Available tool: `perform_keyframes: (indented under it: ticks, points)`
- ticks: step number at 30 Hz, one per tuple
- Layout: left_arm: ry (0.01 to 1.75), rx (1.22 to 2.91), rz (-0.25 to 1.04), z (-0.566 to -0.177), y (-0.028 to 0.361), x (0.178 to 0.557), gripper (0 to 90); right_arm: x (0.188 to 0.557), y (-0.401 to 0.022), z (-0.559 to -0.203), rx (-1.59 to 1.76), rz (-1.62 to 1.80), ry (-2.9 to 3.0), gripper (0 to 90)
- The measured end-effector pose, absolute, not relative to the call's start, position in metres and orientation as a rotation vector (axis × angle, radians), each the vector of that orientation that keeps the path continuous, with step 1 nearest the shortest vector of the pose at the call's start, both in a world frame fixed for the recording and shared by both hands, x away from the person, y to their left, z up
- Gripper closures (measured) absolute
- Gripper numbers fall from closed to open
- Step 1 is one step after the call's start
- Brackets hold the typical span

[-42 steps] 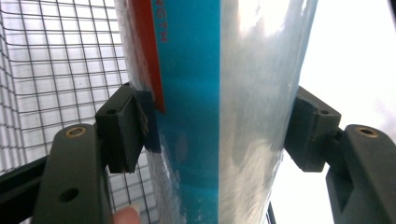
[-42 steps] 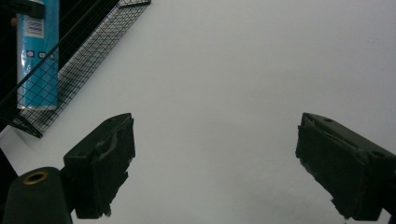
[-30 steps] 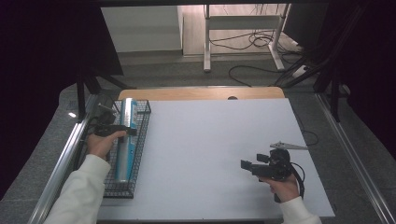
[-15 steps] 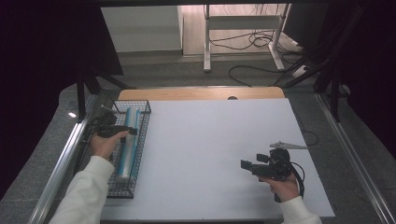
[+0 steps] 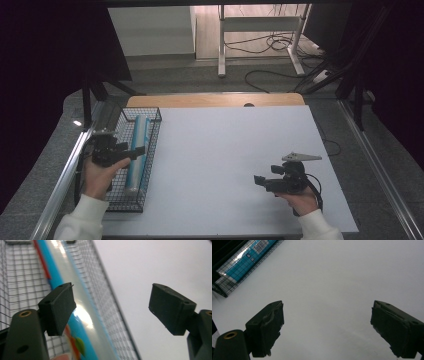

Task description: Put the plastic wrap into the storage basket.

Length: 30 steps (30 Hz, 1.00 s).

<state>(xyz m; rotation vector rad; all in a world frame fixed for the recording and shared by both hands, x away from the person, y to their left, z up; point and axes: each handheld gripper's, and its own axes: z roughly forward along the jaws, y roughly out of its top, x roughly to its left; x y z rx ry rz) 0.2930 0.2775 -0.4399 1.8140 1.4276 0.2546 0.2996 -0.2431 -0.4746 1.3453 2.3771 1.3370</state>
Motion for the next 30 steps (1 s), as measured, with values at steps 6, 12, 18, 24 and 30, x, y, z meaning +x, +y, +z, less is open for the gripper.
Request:
perform_keyframes:
  ticks: [6,12,18,24,30]
  points:
    - [1.227,1.882,0.211,-0.438,0.245,0.251,22.1,0.293,-0.244,-0.475,1.276,1.305,2.376,11.8]
    - [1.082,1.946,0.157,-0.446,0.206,0.225,22.4,0.291,-0.244,-0.479,1.239,1.283,2.386,11.8]
    - [1.068,2.033,0.187,-0.465,0.182,0.219,22.9,0.292,-0.245,-0.485,1.226,1.253,2.39,11.8]
    - [1.078,2.068,0.187,-0.476,0.175,0.221,22.9,0.289,-0.24,-0.487,1.16,1.246,2.407,11.8]
    - [1.094,2.053,0.179,-0.477,0.177,0.223,22.2,0.288,-0.241,-0.485,1.135,1.259,2.389,11.8]
